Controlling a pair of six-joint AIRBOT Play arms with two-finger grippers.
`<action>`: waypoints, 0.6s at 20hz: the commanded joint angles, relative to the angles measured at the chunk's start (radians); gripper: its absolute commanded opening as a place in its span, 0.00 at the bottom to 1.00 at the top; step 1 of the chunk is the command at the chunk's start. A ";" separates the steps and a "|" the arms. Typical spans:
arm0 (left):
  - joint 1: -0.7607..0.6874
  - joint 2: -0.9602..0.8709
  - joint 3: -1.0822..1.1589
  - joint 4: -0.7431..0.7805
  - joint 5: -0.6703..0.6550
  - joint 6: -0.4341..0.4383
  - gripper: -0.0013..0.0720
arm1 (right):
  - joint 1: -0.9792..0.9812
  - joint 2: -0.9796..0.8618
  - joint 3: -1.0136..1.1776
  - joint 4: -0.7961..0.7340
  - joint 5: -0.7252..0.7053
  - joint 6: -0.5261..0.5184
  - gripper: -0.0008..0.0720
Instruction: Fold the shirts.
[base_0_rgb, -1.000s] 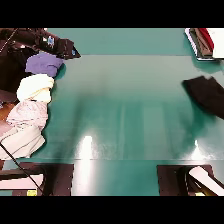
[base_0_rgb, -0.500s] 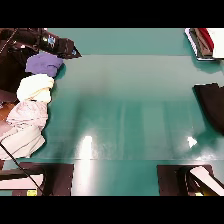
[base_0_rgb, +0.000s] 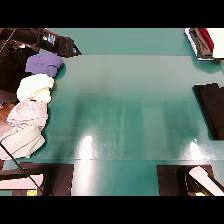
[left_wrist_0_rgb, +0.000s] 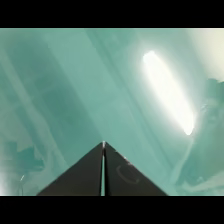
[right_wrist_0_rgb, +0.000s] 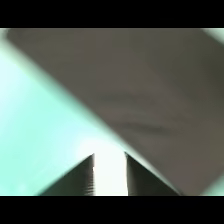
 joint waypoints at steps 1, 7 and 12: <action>0.000 0.000 0.000 -0.003 0.027 0.001 0.05 | 0.241 0.000 0.055 0.152 0.042 0.008 0.05; 0.000 0.000 0.000 -0.006 0.036 0.001 0.05 | 0.524 0.000 0.075 0.095 -0.021 0.001 0.04; 0.000 0.000 0.000 -0.006 0.036 0.001 0.05 | 0.552 0.000 0.075 0.095 -0.021 0.002 0.04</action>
